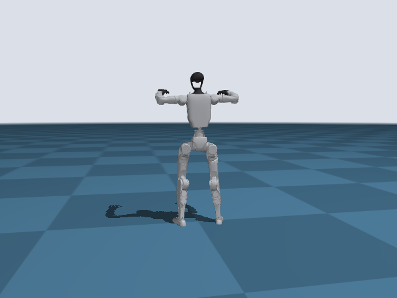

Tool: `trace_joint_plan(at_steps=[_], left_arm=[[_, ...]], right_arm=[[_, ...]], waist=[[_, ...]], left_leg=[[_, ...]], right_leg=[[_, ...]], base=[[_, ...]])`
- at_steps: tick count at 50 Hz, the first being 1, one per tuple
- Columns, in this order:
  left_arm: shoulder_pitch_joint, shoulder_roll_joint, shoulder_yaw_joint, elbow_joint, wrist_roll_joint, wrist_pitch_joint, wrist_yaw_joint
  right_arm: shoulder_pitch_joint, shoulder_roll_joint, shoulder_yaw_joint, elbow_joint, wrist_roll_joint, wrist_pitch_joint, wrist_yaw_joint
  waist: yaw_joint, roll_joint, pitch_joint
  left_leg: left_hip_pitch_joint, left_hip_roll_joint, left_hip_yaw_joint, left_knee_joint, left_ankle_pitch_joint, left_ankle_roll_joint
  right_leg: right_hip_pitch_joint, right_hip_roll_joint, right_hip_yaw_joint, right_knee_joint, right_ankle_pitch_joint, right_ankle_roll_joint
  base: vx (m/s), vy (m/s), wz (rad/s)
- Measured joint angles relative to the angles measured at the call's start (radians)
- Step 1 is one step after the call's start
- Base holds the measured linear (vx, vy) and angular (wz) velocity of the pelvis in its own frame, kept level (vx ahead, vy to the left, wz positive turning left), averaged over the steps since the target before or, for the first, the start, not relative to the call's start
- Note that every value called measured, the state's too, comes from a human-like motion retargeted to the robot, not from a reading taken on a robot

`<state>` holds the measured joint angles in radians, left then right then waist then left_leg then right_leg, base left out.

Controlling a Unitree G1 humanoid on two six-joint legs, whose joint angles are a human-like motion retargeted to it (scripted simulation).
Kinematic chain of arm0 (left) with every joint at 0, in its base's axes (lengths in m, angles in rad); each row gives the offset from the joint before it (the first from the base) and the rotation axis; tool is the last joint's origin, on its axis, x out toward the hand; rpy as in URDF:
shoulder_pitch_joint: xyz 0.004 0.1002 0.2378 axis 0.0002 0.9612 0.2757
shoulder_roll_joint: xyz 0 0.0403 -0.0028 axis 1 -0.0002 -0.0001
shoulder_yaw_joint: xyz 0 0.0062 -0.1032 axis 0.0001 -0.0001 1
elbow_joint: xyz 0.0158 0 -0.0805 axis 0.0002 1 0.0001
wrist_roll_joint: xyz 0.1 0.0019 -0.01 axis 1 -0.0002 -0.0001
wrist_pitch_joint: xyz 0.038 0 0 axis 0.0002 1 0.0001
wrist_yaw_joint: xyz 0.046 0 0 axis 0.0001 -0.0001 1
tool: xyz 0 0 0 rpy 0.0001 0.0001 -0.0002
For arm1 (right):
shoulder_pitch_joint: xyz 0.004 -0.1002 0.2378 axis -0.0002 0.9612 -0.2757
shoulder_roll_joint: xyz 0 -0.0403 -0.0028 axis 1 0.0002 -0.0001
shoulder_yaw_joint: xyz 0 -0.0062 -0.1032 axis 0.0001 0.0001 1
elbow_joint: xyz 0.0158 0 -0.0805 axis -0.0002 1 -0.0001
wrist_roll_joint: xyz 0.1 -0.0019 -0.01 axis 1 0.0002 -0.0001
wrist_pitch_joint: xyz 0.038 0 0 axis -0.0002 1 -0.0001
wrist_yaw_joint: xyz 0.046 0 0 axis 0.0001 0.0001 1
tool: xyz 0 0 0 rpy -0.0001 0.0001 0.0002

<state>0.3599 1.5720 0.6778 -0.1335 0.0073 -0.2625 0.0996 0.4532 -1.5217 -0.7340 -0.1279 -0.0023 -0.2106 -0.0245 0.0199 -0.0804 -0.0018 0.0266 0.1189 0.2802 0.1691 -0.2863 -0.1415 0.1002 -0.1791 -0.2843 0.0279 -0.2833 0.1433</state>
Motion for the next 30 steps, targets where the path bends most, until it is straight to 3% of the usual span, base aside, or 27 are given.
trace_joint_plan(at_steps=[30], left_arm=[[-0.049,0.009,-0.043,0.012,-0.005,-0.005,0.008]], right_arm=[[-0.061,0.009,0.051,0.022,0.004,-0.004,-0.016]], waist=[[-0.005,0.021,-0.029]], left_leg=[[0.007,-0.001,0.000,-0.010,-0.001,0.006]], right_leg=[[0.005,0.000,-0.006,-0.002,-0.002,0.001]], base=[[0.00,0.00,0.00]])
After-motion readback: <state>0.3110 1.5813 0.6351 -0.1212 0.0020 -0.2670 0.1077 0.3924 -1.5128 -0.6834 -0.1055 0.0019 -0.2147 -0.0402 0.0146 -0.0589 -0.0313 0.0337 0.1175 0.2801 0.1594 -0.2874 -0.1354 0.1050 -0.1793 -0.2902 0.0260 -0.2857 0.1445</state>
